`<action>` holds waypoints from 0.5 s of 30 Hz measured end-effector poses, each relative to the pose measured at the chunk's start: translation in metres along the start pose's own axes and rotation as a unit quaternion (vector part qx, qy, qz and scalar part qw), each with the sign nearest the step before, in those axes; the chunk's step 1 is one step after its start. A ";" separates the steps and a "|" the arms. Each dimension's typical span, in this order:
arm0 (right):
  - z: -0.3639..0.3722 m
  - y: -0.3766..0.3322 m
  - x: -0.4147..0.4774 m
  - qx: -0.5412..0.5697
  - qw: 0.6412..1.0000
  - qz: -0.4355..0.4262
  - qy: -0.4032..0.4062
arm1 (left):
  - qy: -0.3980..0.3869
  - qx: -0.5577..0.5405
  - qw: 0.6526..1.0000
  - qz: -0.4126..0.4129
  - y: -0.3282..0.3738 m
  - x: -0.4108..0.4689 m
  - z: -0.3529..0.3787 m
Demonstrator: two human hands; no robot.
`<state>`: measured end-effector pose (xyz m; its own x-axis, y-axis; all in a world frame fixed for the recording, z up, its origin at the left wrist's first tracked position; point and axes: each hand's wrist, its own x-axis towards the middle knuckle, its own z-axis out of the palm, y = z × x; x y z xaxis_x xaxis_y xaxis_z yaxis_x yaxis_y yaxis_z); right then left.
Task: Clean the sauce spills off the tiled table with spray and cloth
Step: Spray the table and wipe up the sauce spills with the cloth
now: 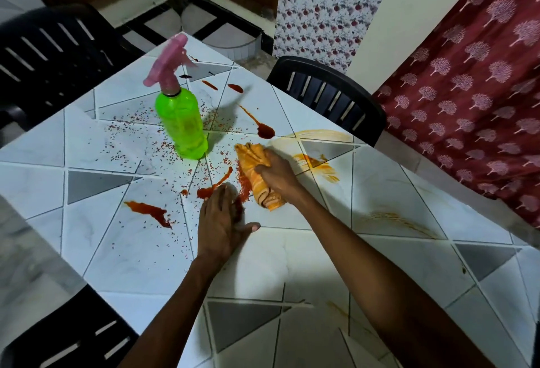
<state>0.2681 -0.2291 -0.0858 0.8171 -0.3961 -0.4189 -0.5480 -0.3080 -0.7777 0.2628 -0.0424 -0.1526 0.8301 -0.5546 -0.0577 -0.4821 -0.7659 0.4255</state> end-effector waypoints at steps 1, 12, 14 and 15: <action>-0.004 0.001 -0.008 0.009 0.999 0.002 0.034 | 0.007 -0.006 1.000 -0.003 -0.004 -0.004 -0.005; 0.016 0.047 -0.099 -0.011 0.970 0.096 0.221 | 0.048 0.028 0.997 -0.046 -0.080 -0.048 -0.046; 0.039 0.044 -0.095 0.004 0.971 0.100 0.217 | 0.051 0.041 0.997 -0.048 -0.083 -0.055 -0.049; 0.051 0.038 -0.092 0.004 0.972 0.096 0.212 | 0.047 0.050 0.997 -0.047 -0.086 -0.059 -0.049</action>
<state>0.1813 -0.1609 -0.1010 0.5506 -0.7680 -0.3271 -0.6810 -0.1866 -0.7082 0.2687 0.0724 -0.1412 0.8934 -0.4492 -0.0058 -0.4224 -0.8444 0.3295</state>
